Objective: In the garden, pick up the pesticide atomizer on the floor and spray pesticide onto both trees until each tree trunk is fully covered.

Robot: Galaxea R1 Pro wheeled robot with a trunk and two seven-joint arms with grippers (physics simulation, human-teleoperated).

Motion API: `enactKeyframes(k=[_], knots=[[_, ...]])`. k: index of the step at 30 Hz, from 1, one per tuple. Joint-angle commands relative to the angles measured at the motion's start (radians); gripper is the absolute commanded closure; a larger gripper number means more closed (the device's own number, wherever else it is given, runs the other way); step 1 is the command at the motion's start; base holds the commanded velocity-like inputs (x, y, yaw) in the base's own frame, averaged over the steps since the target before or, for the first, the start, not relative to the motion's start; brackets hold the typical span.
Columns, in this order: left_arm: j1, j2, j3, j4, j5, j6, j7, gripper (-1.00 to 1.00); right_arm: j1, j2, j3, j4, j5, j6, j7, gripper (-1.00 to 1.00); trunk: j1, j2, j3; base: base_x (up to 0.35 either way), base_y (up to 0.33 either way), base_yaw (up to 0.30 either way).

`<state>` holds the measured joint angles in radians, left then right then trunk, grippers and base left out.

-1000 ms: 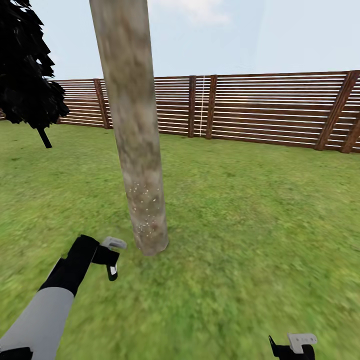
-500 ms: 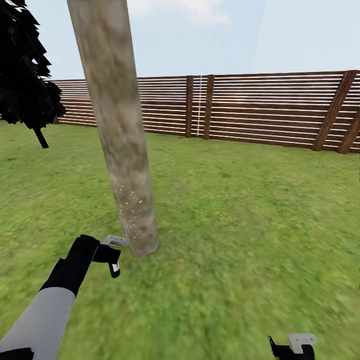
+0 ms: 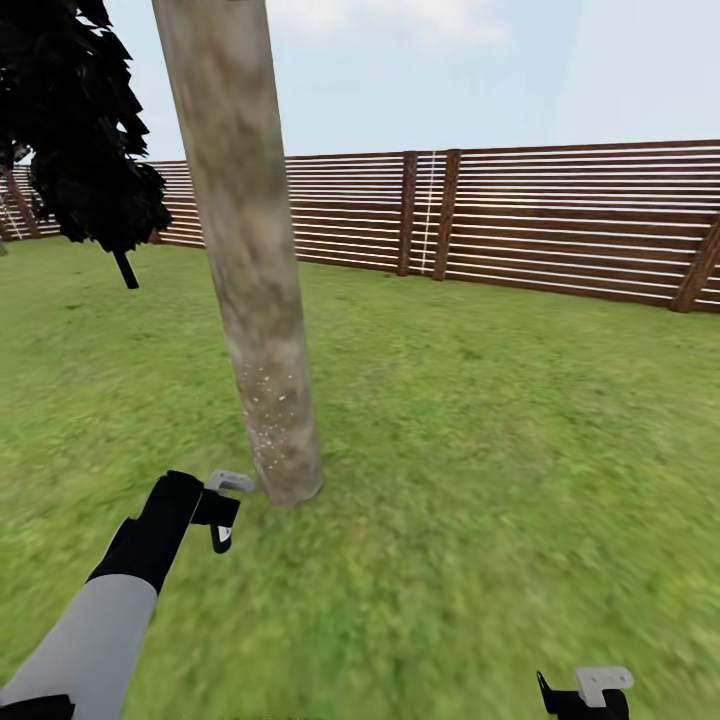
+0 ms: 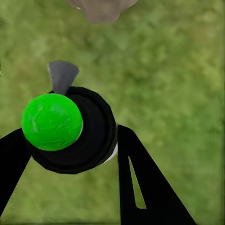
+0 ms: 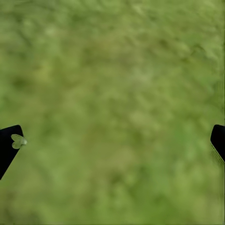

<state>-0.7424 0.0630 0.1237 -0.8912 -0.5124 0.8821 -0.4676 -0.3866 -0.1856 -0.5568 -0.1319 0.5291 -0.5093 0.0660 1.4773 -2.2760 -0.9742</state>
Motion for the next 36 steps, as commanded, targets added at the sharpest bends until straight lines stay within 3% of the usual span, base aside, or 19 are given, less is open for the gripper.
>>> enactKeyframes(k=[1, 7, 10, 13, 27, 36], knots=[[0.000, 0.000, 0.000, 0.000, 0.000, 0.000, 0.000, 1.00, 0.000, 0.000, 0.000, 0.000, 0.000, 0.000, 0.000, -1.00, 0.000, 0.000, 0.000, 0.000, -0.276, 0.193], [0.001, 0.004, 0.002, 0.004, -0.002, 0.000, 0.004, 1.00, 0.000, 0.000, 0.000, 0.000, 0.000, 0.000, 0.000, -1.00, 0.000, 0.000, 0.000, 0.066, -0.276, 0.028], [0.012, 0.009, 0.076, 0.047, -0.006, -0.002, 0.014, 1.00, 0.000, 0.000, 0.000, 0.000, 0.000, 0.000, 0.000, -1.00, 0.000, 0.000, 0.000, 0.135, -0.275, 0.000], [0.014, 0.010, 0.096, 0.054, -0.004, -0.003, 0.067, 1.00, 0.000, 0.000, 0.000, 0.000, 0.000, 0.000, 0.000, -1.00, 0.000, 0.000, 0.000, 0.129, -0.274, 0.104], [0.014, 0.003, 0.102, 0.052, 0.000, -0.002, 0.083, 1.00, 0.000, 0.000, 0.000, -0.001, 0.000, 0.000, 0.000, -1.00, 0.000, 0.000, 0.000, 0.043, -0.274, 0.262], [0.014, 0.002, 0.102, 0.053, 0.001, -0.001, 0.084, 1.00, 0.000, 0.000, 0.000, -0.001, 0.000, 0.000, 0.000, -1.00, 0.000, 0.000, 0.000, 0.070, -0.275, 0.014]])
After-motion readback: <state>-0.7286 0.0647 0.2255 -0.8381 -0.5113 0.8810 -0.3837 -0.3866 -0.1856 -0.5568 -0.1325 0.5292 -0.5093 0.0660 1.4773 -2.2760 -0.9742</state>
